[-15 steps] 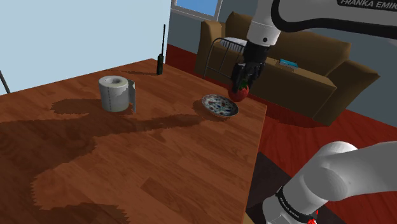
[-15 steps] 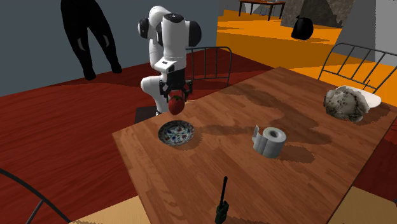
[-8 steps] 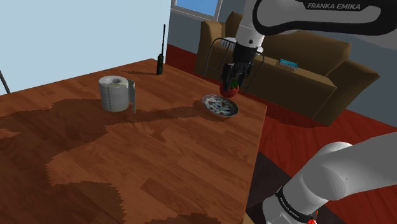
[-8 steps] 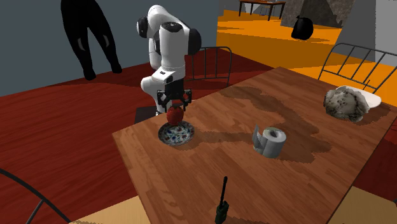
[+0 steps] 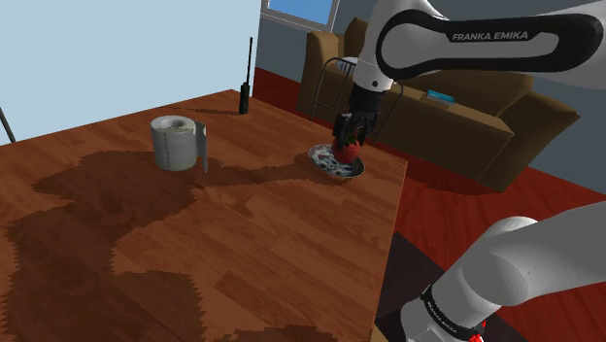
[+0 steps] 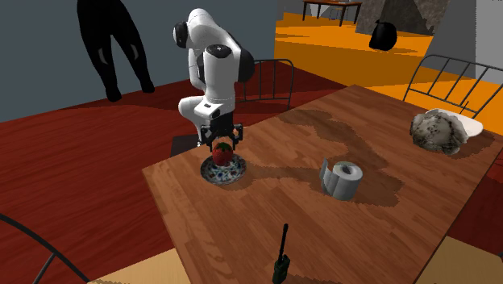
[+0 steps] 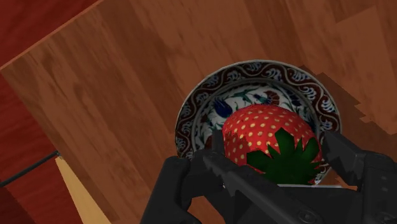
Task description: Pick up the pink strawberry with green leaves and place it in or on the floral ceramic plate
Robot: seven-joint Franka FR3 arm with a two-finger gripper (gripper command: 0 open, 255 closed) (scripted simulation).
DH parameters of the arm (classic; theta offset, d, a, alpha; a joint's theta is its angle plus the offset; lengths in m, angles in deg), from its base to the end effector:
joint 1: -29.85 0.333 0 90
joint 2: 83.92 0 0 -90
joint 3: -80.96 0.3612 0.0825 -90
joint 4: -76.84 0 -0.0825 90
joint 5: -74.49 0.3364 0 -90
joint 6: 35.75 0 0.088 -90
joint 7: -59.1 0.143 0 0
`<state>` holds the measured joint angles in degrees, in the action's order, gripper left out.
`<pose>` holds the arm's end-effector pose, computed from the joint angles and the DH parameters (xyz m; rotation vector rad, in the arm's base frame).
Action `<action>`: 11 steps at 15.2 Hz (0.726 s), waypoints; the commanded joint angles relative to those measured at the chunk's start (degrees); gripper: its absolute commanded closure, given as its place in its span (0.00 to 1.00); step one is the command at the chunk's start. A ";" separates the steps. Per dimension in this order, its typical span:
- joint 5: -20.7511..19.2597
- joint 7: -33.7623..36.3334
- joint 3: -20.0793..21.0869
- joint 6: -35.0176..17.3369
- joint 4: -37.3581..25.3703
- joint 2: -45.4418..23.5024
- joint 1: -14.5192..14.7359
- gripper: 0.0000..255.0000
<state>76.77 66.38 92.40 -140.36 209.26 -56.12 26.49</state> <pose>0.3354 0.0639 0.5389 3.0867 -0.0296 -0.0019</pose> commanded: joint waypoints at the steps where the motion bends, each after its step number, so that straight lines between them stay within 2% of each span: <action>1: 0.07 0.10 0.13 -1.83 1.68 -0.10 0.05 1.00; 10: 0.09 0.15 0.22 -3.02 2.73 -0.24 0.08 1.00; 11: 0.09 0.13 0.20 -3.07 2.76 -0.26 0.07 0.00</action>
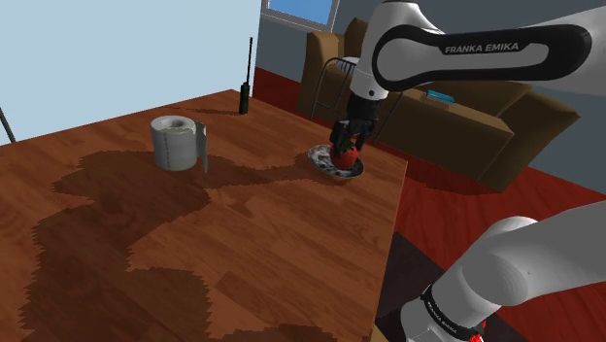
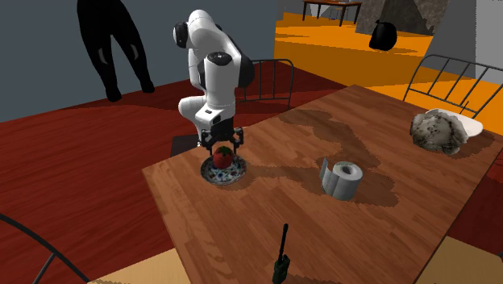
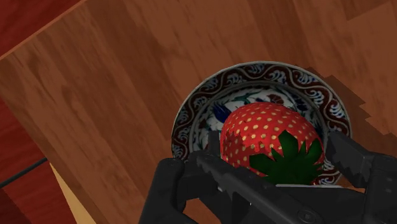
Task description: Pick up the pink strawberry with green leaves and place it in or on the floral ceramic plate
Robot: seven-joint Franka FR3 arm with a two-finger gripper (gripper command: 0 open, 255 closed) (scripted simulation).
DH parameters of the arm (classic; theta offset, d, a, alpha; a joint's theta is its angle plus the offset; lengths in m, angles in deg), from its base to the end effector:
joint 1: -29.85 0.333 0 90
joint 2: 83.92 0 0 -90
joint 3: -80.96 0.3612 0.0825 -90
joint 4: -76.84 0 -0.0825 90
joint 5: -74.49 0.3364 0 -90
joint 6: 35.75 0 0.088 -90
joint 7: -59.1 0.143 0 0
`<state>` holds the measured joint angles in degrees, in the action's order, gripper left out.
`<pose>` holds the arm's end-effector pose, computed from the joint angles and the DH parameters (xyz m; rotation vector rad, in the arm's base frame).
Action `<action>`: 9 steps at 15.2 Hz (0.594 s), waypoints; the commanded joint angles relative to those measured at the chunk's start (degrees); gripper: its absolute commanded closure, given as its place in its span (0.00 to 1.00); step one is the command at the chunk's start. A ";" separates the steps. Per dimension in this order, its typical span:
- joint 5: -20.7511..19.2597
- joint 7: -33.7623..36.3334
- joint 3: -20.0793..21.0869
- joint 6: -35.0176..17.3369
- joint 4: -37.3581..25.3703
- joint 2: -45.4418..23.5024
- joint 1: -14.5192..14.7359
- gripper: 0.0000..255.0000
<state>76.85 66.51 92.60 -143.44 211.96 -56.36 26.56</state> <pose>0.3363 0.0640 0.5217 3.0869 -0.0294 0.0020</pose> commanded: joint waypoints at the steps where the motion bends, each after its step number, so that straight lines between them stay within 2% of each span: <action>1: -0.01 -0.01 -0.01 -0.01 0.04 -0.05 -0.01 0.00; 5: 0.01 0.02 0.02 0.05 0.03 0.00 0.01 0.00; 9: -0.12 0.04 -0.22 7.41 -7.03 0.30 -0.05 0.00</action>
